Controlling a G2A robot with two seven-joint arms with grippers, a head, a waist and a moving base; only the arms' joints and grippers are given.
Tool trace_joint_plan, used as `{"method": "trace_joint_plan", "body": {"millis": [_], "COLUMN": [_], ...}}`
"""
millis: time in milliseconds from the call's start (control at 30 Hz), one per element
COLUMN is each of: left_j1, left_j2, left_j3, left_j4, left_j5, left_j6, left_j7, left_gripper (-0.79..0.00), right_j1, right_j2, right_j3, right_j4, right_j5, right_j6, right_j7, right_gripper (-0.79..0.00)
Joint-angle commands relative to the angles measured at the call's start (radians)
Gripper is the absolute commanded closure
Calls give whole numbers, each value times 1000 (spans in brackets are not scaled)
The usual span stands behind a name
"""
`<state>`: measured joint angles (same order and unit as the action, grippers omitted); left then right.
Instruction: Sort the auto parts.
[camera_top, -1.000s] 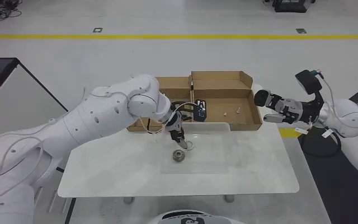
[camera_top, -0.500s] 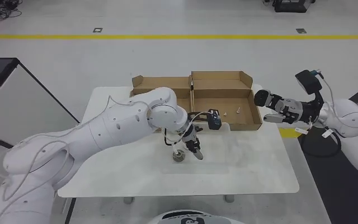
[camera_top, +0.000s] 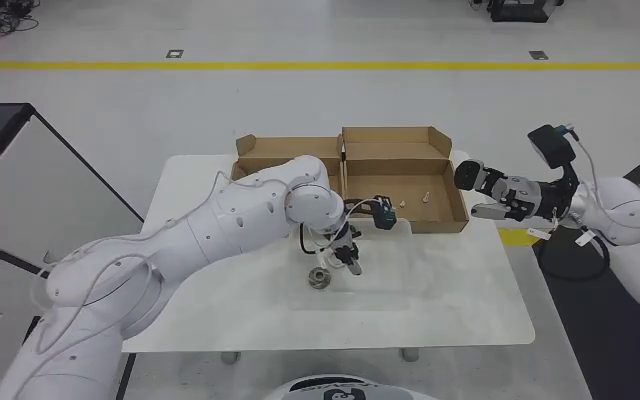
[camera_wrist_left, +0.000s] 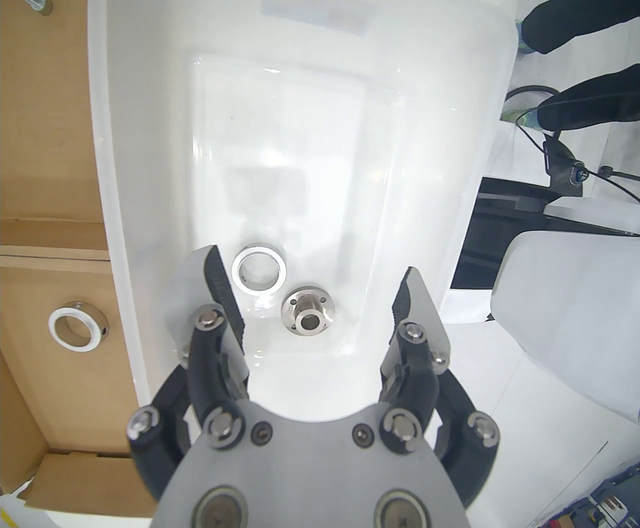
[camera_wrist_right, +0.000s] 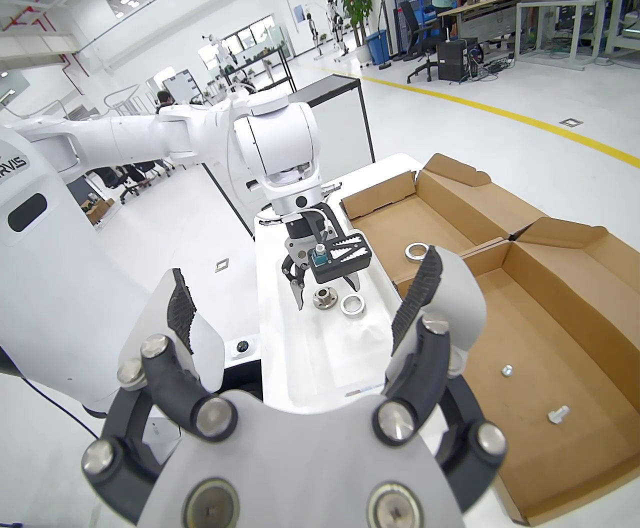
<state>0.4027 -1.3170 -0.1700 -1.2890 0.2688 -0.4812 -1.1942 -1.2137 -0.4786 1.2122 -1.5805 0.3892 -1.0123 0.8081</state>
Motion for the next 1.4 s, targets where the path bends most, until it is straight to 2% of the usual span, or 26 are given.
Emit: {"method": "trace_joint_plan", "body": {"millis": [0,133,300,400,467,500,633,767,833,900,1033,1167,1367], "left_j1": [4,17,26,30,33,37,50,65,69,70,71,76,86], "left_j2": [-11,-35,-62,-73,-82,-86,-101,-117,-124,-130,-141,-152,-165], "left_j3": [0,0,0,0,0,0,0,0,0,0,0,0,0], "left_j4": [19,53,88,96,109,111,130,149,163,171,194,208,235], "left_j5": [21,58,92,117,144,160,230,290,301,312,332,360,379], "left_j6": [-4,-6,-34,-66,-69,-71,-78,-82,-88,-94,-97,-100,-109], "left_j7": [-12,-41,-67,-79,-75,-73,-67,-62,-56,-51,-48,-45,-36], "left_gripper": [-628,-619,-520,-505,-508,-536,-539,-465,-443,-385,-385,-339,-326], "right_j1": [0,0,0,0,0,0,0,0,0,0,0,0,0], "right_j2": [0,0,0,0,0,0,0,0,0,0,0,0,0], "right_j3": [0,0,0,0,0,0,0,0,0,0,0,0,0], "right_j4": [0,0,0,0,0,0,0,0,0,0,0,0,0], "right_j5": [0,0,0,0,0,0,0,0,0,0,0,0,0], "right_j6": [0,0,0,0,0,0,0,0,0,0,0,0,0], "right_j7": [0,0,0,0,0,0,0,0,0,0,0,0,0], "right_gripper": [-785,-785,-785,-785,-785,-785,-785,-785,-785,-785,-785,-785,-785]}}
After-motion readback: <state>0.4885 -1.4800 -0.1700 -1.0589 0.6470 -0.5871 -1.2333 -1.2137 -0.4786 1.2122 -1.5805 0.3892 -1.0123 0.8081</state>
